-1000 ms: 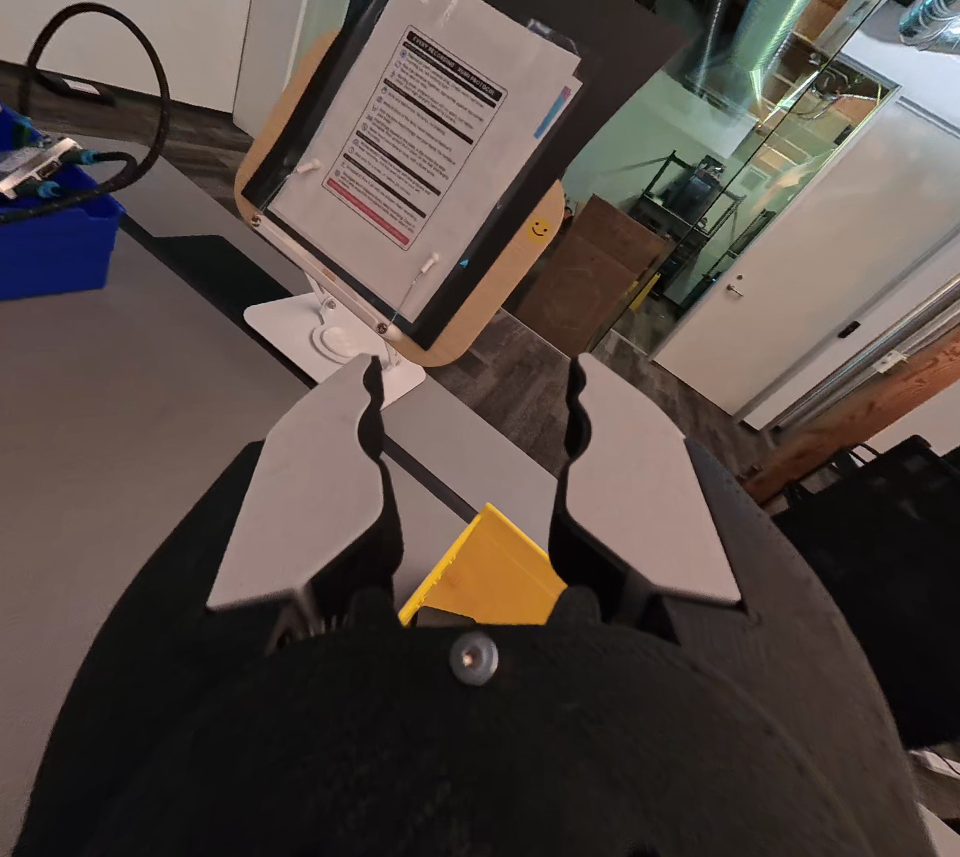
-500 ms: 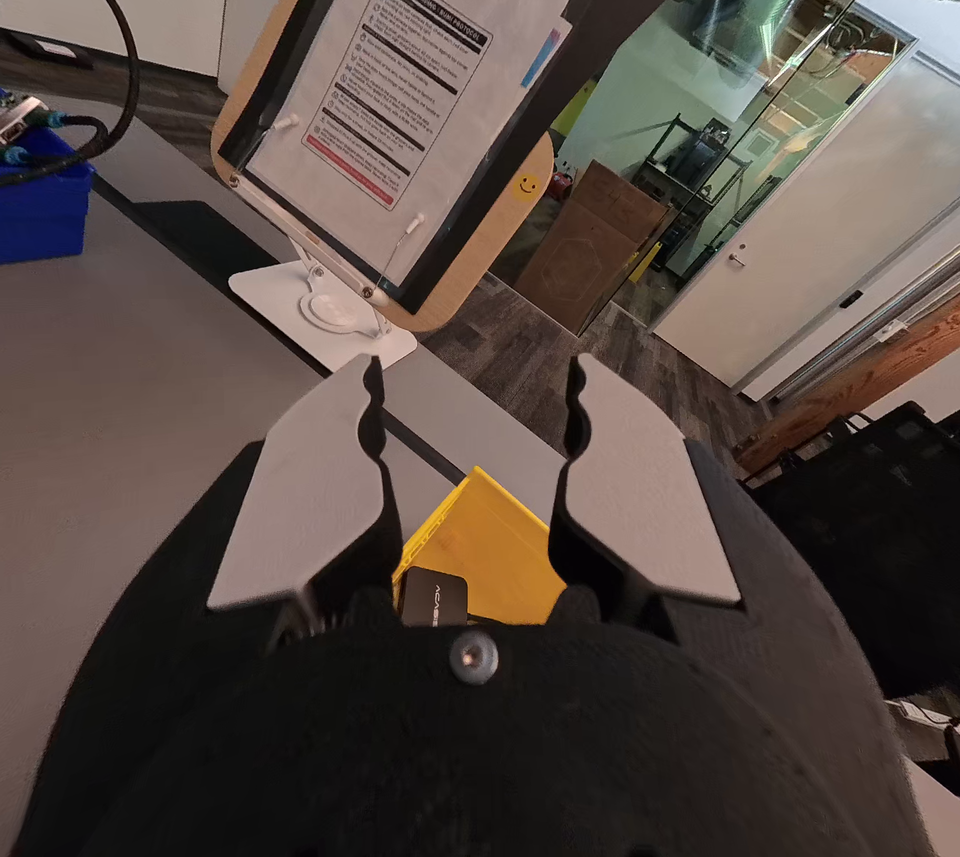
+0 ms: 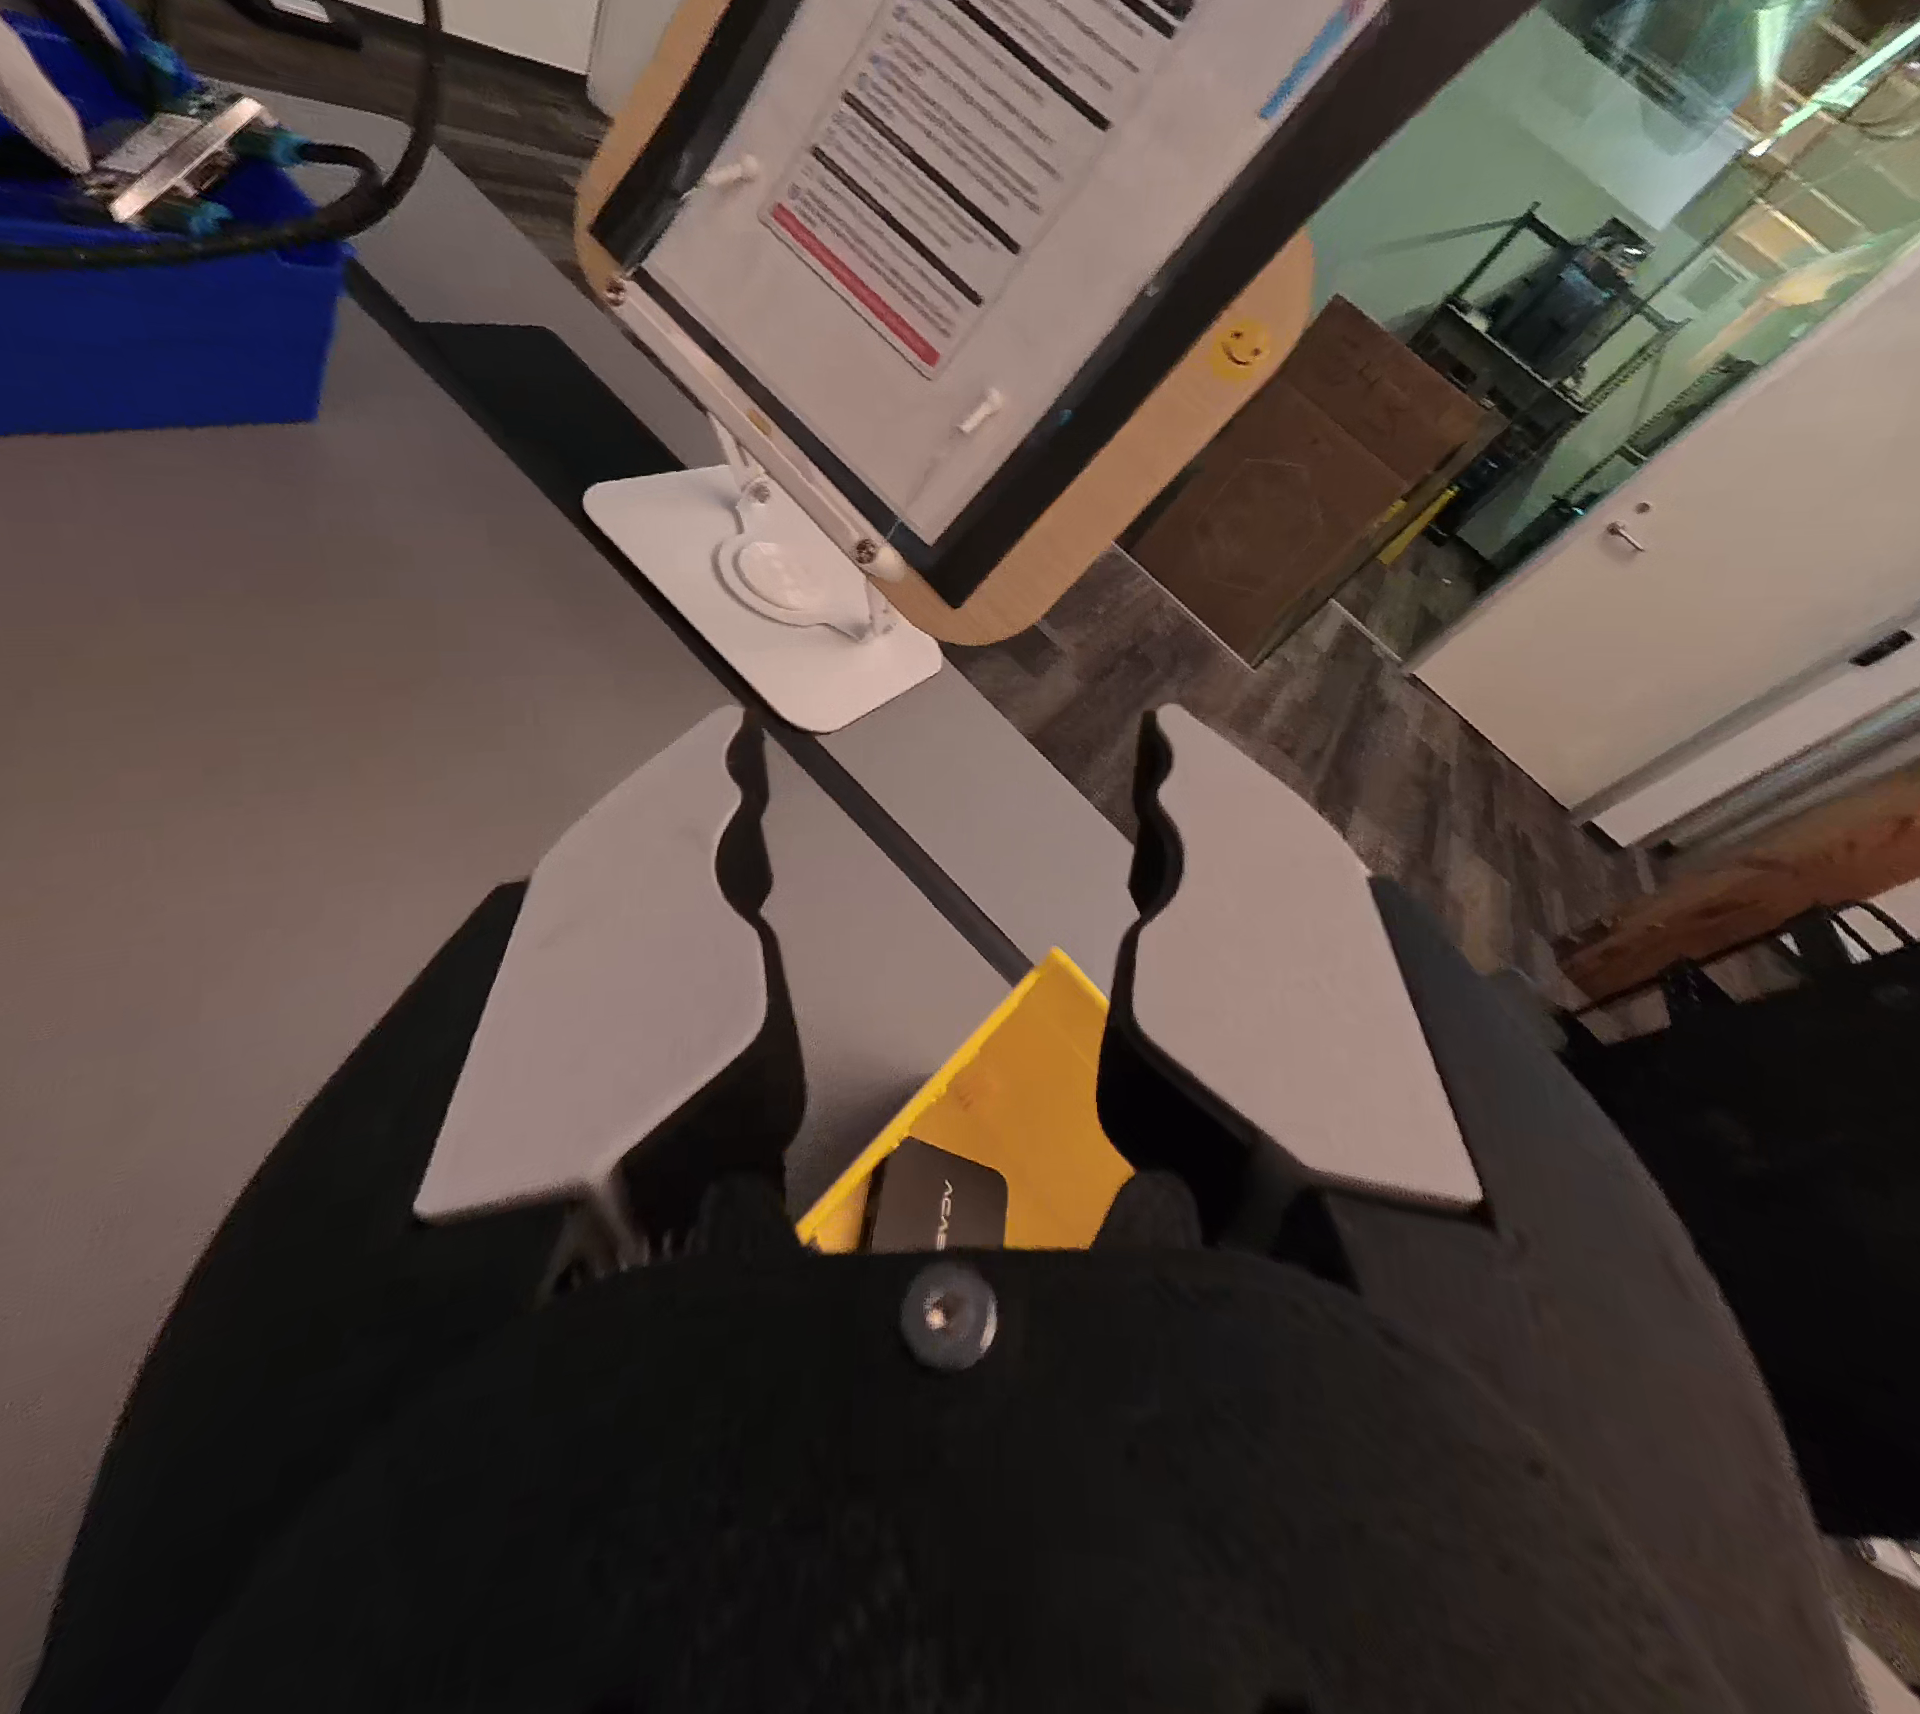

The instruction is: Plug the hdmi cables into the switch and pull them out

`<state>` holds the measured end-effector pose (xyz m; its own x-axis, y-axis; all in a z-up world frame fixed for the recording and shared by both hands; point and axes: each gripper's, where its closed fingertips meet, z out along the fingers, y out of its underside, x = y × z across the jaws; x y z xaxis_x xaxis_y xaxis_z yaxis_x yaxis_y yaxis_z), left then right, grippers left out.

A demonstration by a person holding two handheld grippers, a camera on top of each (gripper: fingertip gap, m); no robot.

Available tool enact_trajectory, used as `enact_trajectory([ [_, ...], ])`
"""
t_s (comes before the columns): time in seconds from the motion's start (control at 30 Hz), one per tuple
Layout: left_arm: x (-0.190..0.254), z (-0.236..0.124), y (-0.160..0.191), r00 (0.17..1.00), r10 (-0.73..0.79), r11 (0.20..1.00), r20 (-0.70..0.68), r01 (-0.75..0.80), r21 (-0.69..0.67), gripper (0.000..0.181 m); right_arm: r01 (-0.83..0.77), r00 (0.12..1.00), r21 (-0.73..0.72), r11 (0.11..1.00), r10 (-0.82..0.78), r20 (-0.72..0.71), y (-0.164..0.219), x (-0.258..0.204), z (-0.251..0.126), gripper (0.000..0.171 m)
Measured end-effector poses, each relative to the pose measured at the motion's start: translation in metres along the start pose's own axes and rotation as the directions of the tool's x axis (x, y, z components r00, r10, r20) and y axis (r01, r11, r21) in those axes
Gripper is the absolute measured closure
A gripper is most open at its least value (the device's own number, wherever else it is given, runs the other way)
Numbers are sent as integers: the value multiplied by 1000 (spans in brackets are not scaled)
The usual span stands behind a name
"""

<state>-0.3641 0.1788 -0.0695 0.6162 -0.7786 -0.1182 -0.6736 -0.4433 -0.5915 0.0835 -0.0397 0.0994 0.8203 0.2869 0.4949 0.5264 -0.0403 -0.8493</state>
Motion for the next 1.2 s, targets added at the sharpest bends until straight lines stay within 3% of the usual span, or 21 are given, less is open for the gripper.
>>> enact_trajectory([
  [0.1,0,0,12,997,77,994,17,-76,-76,121,54,998,-30,998,-53,19,2,-10,6,103],
  [0.2,-9,8,21,982,168,978,84,-155,-143,114,96,995,-45,994,-94,40,4,-18,9,102],
  [0.4,-11,38,38,974,207,946,90,-176,-273,118,108,992,-29,994,-106,71,1,-26,13,103],
  [0.47,-12,43,38,969,220,941,111,-181,-287,130,109,991,-29,994,-107,75,2,-27,13,103],
  [0.53,-18,38,35,958,233,946,168,-184,-266,146,111,991,-29,993,-108,80,3,-27,13,103],
  [0.7,-18,18,21,940,240,964,244,-200,-177,160,109,991,-26,994,-107,86,6,-25,13,104],
  [1.0,-10,-11,3,919,240,970,313,-214,-115,160,111,990,-33,993,-107,94,10,-26,14,105],
  [1.2,-7,-53,-25,883,222,970,415,-241,-5,160,116,988,-31,993,-112,105,10,-31,17,105],
])
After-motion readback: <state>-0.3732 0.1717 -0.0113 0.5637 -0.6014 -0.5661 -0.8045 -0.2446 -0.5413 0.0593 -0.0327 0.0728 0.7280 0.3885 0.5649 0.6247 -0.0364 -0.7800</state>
